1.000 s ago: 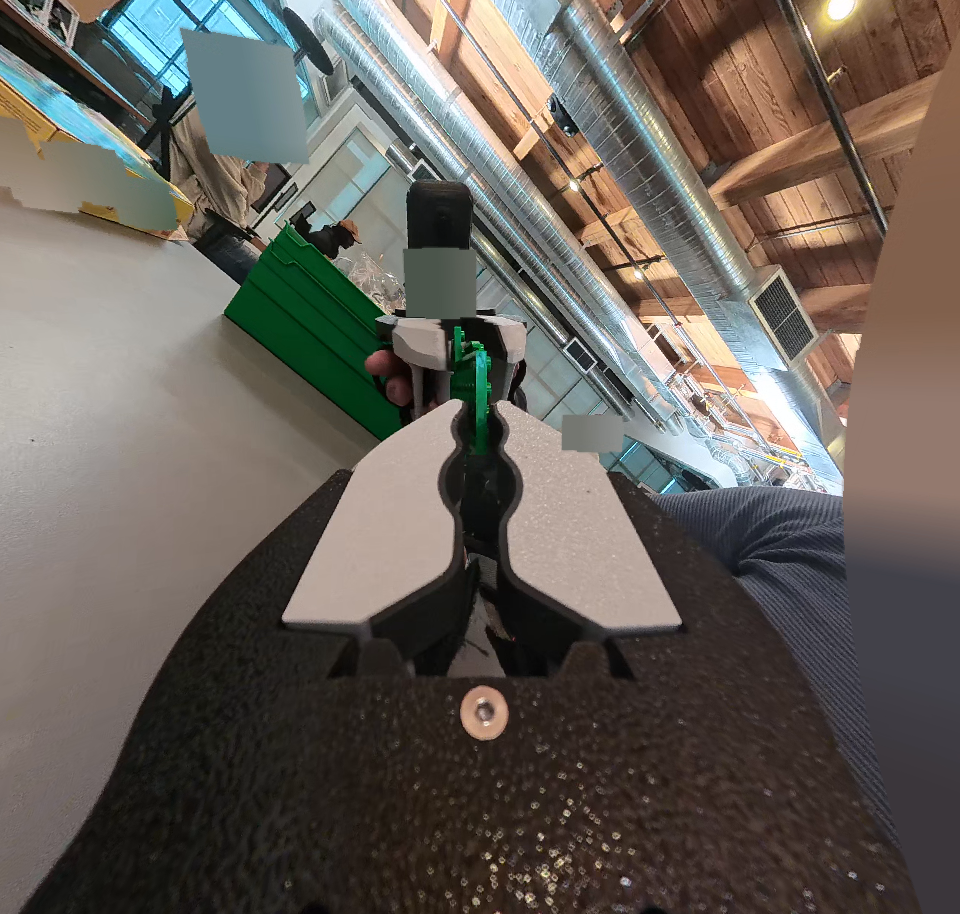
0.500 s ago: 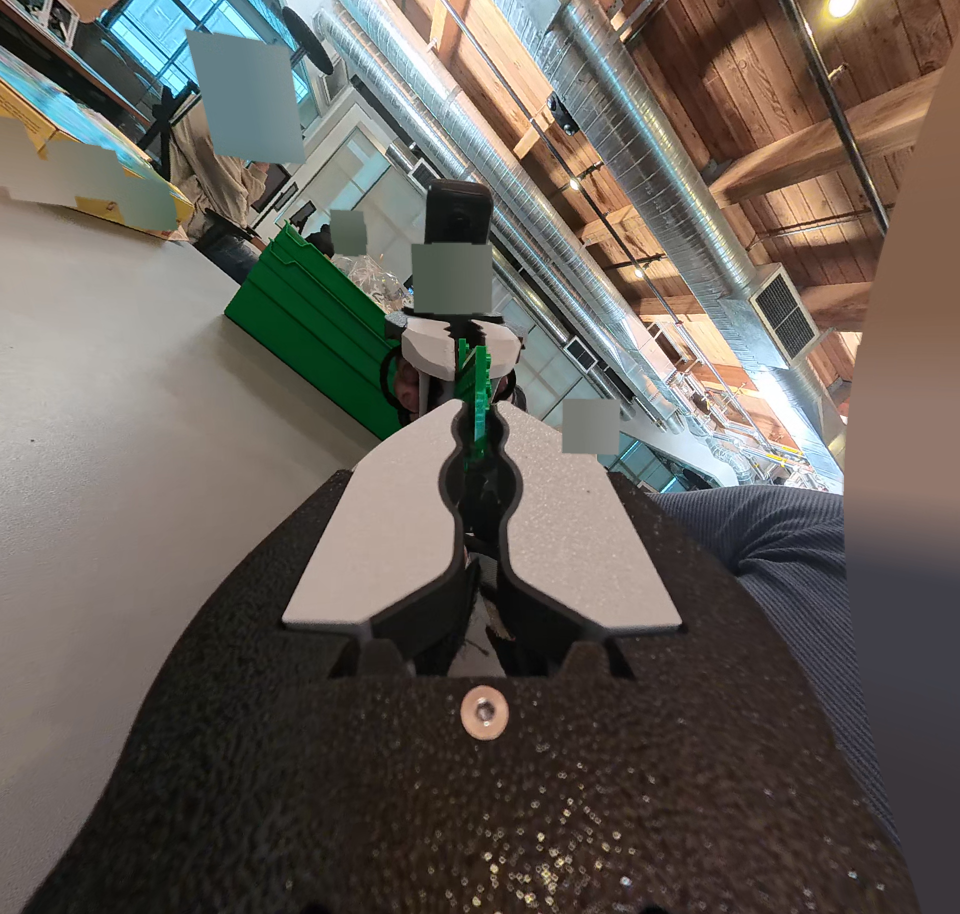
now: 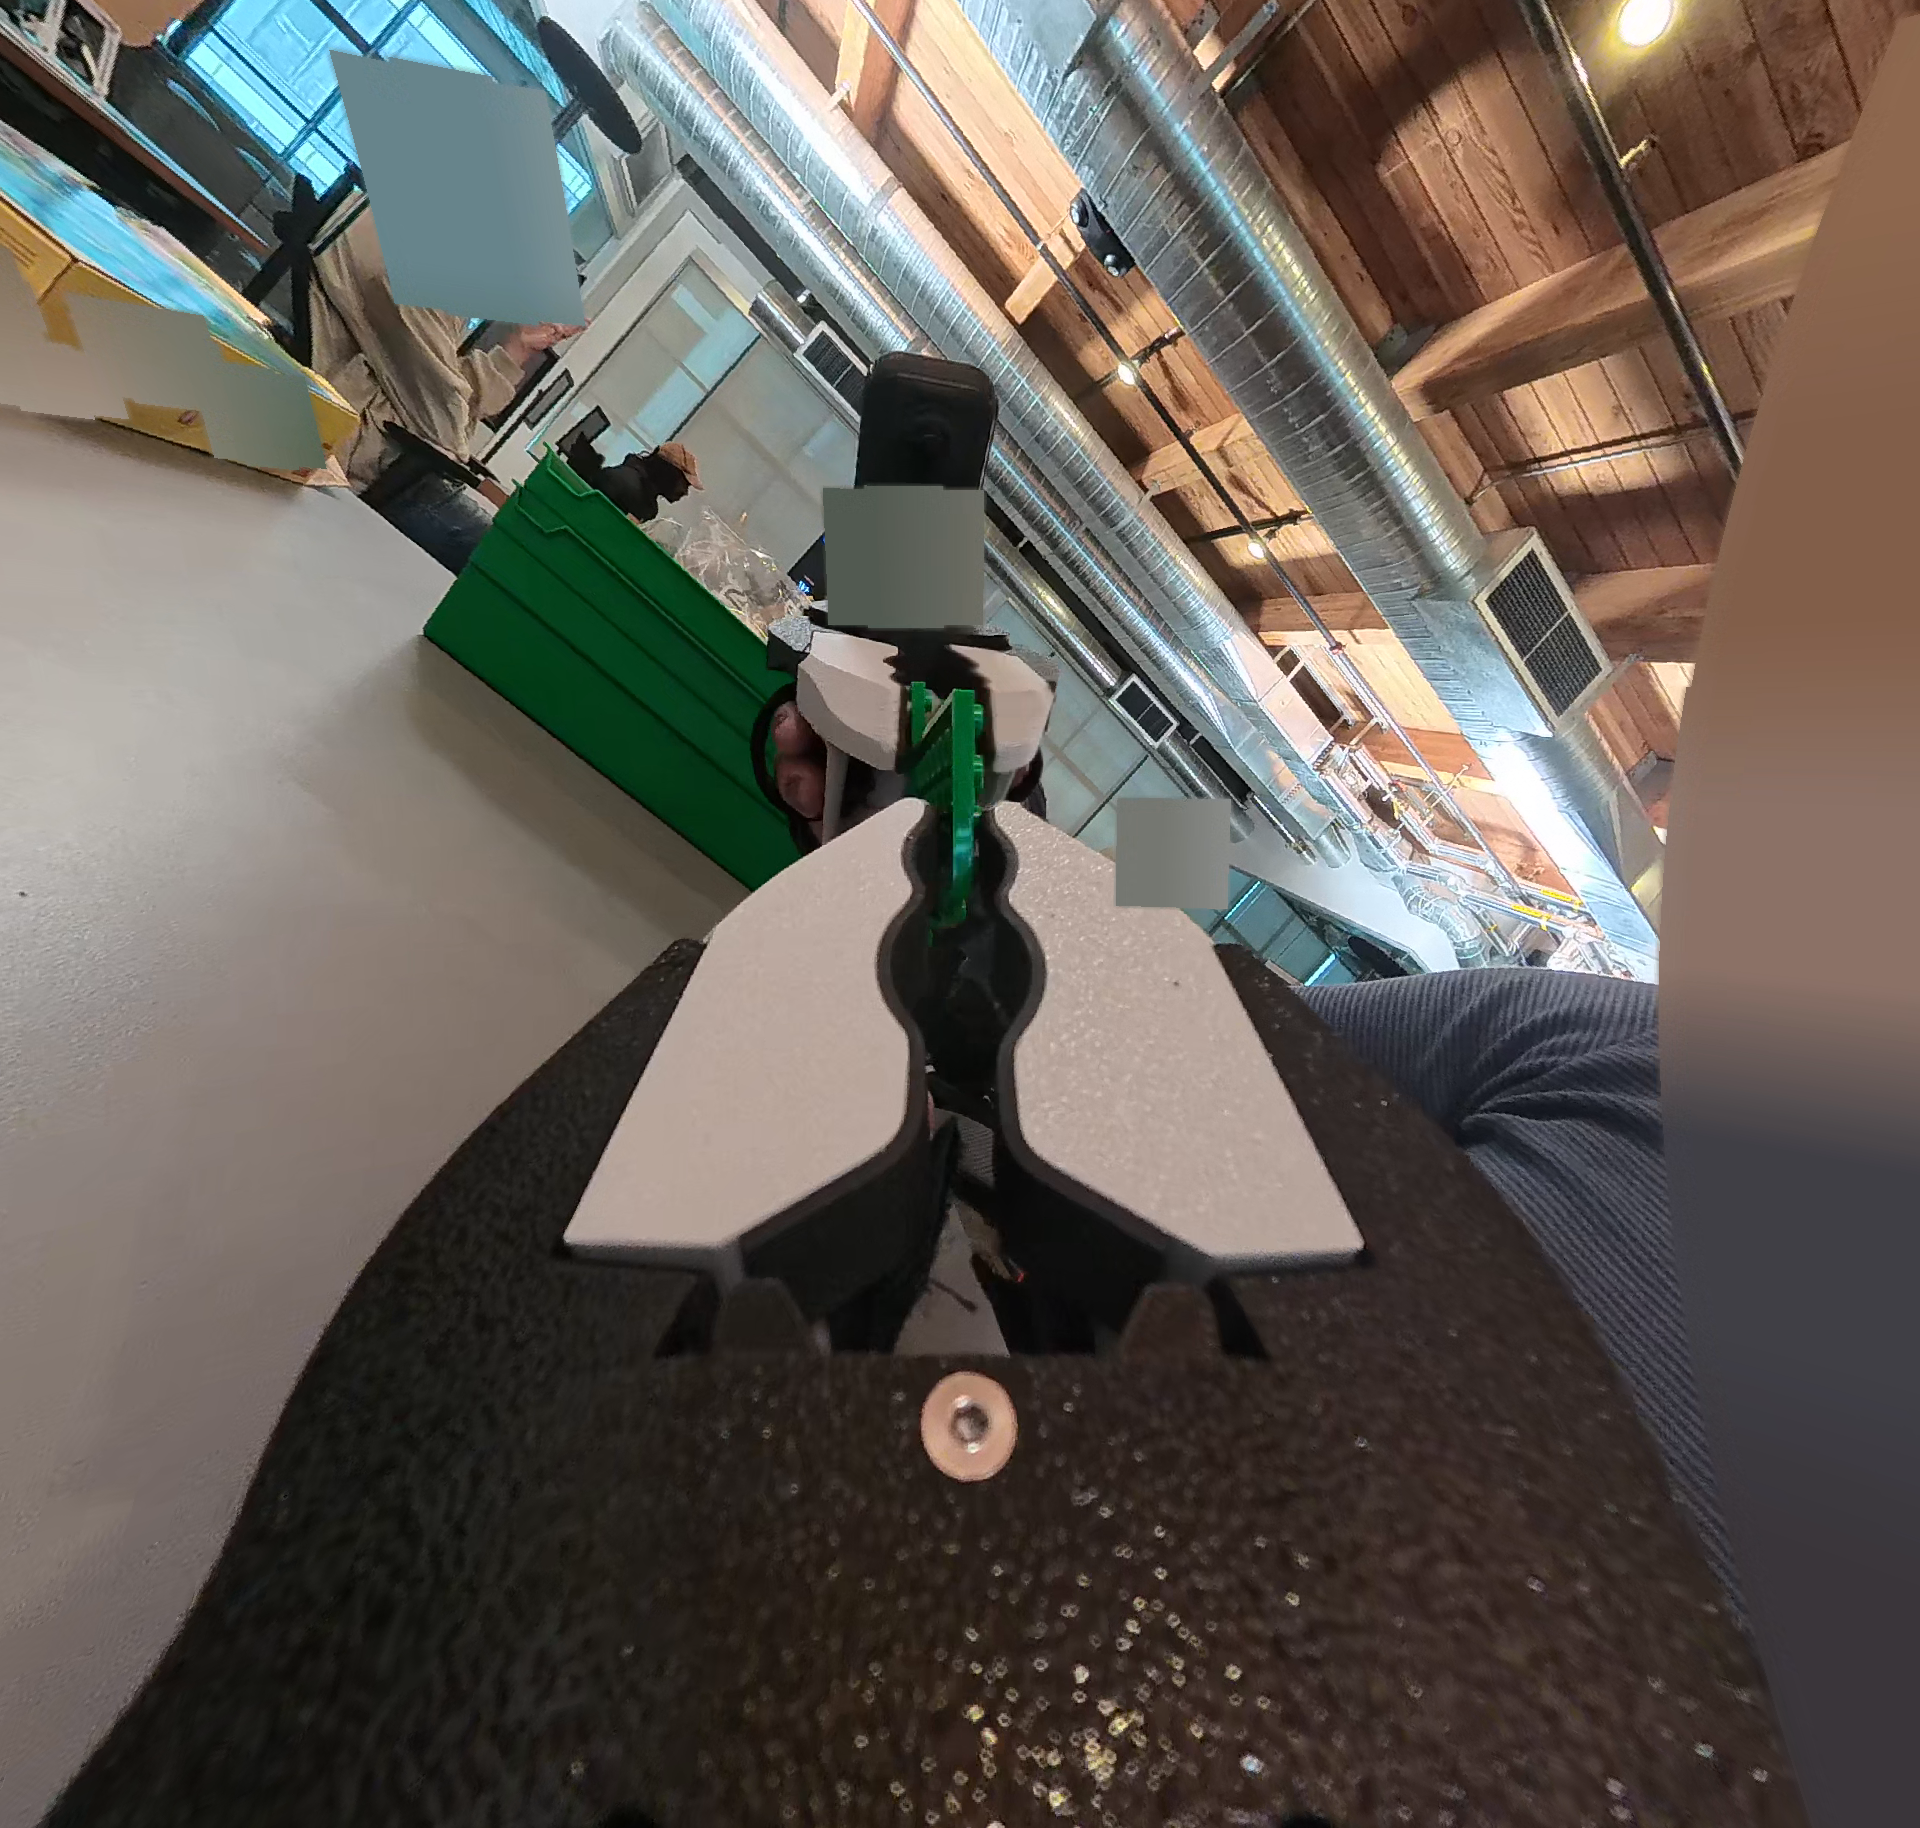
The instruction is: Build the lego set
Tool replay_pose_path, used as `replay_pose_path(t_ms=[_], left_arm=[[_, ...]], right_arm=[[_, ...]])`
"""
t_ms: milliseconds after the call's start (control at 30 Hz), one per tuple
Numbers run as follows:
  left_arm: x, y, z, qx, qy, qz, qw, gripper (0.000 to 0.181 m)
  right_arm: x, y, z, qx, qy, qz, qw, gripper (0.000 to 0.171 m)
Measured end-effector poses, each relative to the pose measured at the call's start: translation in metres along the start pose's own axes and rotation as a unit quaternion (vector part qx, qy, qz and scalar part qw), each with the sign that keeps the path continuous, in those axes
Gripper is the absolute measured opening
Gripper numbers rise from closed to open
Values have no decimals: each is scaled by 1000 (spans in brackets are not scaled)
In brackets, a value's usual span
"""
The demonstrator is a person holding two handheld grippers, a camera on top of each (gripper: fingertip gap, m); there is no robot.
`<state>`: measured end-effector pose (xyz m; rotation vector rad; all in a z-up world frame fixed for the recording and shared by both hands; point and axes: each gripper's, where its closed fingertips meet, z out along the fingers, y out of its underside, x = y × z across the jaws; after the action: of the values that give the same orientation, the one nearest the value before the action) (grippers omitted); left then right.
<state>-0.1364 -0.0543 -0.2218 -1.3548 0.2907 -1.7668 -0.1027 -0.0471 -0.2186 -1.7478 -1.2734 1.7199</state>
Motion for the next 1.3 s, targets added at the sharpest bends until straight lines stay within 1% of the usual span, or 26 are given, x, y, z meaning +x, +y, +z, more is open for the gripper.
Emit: replay_pose_path(t_ms=[133, 233, 300, 333, 433, 600, 667, 733, 867, 967, 1100, 1300], left_arm=[[1, -2, -1, 5, 4, 0, 1000, 6], [2, -1, -2, 6, 11, 3, 1000, 6], [2, 0, -3, 7, 14, 4, 1000, 6], [0, -1, -4, 9, 12, 5, 1000, 6], [0, -1, -5, 8, 10, 5, 1000, 6], [5, 1, -5, 1, 20, 17, 1000, 6], [10, 3, -6, -11, 29, 51, 998, 6], [18, 4, -4, -28, 34, 108, 993, 6], [37, 10, -3, -55, 52, 243, 967, 6], [51, 15, -3, -63, 75, 309, 946, 6], [62, 20, -3, -64, 100, 346, 931, 6], [65, 30, 2, -78, 113, 381, 914, 6]], right_arm=[[-1, 1, -1, 0, -10, 8, 1000, 28], [-3, 2, 1, 2, -23, 20, 1000, 24], [-4, 5, 3, -5, -31, 24, 999, 13], [-3, 5, 4, -6, -28, 23, 999, 11], [-1, 6, 4, -9, -12, 4, 1000, 11], [-6, 7, 3, -19, -15, -8, 1000, 11], [-10, 7, 2, -22, -21, -18, 999, 11], [-17, 7, 1, -26, -22, -45, 998, 11], [-36, 8, 3, -42, -10, -150, 988, 11], [-51, 9, 5, -60, 11, -233, 971, 10], [-62, 13, 7, -80, 39, -302, 949, 11], [-70, 21, 5, -103, 50, -337, 934, 11]])
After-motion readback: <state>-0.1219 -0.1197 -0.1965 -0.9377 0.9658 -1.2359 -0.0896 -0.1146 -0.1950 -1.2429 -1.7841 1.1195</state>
